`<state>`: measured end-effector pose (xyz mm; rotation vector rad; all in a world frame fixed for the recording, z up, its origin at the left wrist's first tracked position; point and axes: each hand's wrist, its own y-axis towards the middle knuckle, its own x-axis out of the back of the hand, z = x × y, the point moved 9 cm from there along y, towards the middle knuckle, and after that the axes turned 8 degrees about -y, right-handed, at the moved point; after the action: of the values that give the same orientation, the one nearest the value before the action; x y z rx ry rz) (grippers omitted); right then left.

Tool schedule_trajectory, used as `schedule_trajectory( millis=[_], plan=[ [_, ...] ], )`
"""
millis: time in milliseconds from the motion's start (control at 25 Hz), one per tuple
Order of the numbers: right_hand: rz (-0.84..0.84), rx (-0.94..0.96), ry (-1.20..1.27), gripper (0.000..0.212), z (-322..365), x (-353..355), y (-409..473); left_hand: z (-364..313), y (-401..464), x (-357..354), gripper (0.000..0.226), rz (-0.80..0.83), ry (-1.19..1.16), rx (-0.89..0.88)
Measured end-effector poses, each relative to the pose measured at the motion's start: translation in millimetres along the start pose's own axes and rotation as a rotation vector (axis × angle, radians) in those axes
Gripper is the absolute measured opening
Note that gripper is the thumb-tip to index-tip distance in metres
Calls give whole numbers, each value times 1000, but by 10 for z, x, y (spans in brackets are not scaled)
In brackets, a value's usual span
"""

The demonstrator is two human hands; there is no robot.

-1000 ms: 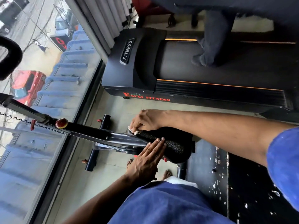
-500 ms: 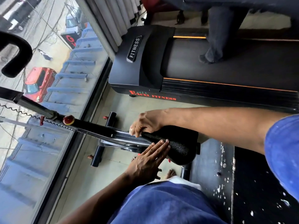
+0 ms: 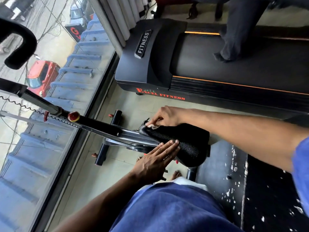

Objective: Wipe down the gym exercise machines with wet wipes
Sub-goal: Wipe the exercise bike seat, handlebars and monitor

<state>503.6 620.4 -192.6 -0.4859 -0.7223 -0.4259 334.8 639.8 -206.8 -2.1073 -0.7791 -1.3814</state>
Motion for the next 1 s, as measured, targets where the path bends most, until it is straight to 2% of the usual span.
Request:
schedule_trajectory(
  millis=[200,280,360,480,560,680,760,880,1000],
  plan=[
    [-21,-91,-276,38,-538,250,-956,-7,16,-75,93,44,-28,2],
    [-50,-159,-292,36,-745,348,-1181,6,7,-66,93,25,-23,14],
    [-163,-230,-263,34,-830,361,-1321,21,13,-69,106,27,1,13],
    [-454,-314,-185,33,-798,213,-1463,12,13,-68,114,39,-8,4],
    [-647,-411,-101,31,-763,111,-1550,26,19,-2,109,13,-1,-16],
    [-874,-657,64,29,-769,33,-1685,199,151,172,88,-50,9,-24],
    [-954,-733,85,30,-709,-29,-1734,350,245,234,82,-25,24,-33],
    [-986,-820,47,29,-682,-81,-1912,412,295,201,90,37,9,-46],
    [-1014,-917,38,27,-671,-204,-2105,324,298,260,88,15,-29,-27]
  ],
)
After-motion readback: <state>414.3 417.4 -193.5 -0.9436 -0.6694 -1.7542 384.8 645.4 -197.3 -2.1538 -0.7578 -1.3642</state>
